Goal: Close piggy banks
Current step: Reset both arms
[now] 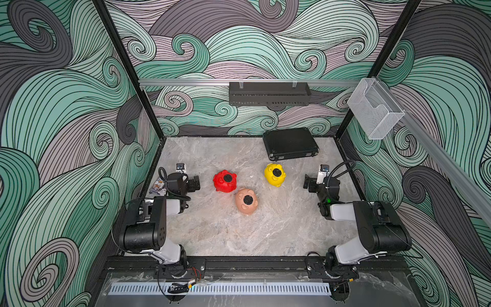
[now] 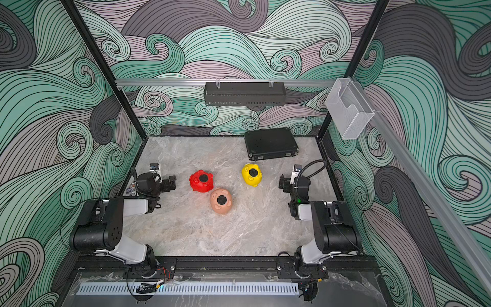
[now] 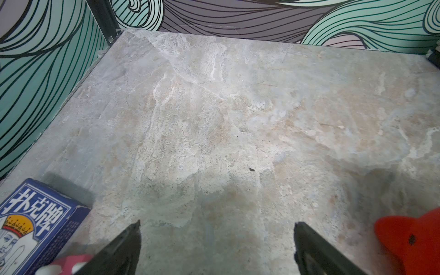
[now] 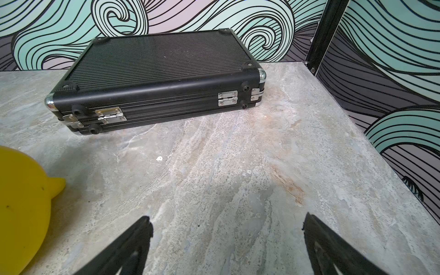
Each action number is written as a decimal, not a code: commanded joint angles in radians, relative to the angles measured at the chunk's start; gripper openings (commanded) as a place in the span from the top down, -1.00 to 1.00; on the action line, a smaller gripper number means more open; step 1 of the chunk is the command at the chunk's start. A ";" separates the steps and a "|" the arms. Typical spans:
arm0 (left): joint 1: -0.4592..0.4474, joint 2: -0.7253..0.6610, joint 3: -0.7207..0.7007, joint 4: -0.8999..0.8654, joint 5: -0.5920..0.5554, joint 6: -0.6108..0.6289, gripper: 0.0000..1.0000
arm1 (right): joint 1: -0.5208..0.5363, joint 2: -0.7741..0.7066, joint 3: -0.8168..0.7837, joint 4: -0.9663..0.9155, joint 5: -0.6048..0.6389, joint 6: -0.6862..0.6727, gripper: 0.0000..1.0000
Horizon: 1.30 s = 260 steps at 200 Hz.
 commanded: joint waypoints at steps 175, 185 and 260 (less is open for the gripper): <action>-0.008 -0.014 0.019 0.014 0.017 -0.008 -0.97 | 0.003 -0.002 0.013 0.011 -0.003 -0.007 -0.99; -0.008 -0.024 -0.016 0.064 -0.010 -0.017 -0.97 | -0.001 -0.011 -0.009 0.044 0.001 0.000 -0.99; -0.011 -0.018 0.001 0.034 -0.019 -0.018 -0.97 | 0.008 -0.007 0.014 0.005 0.023 -0.004 -0.99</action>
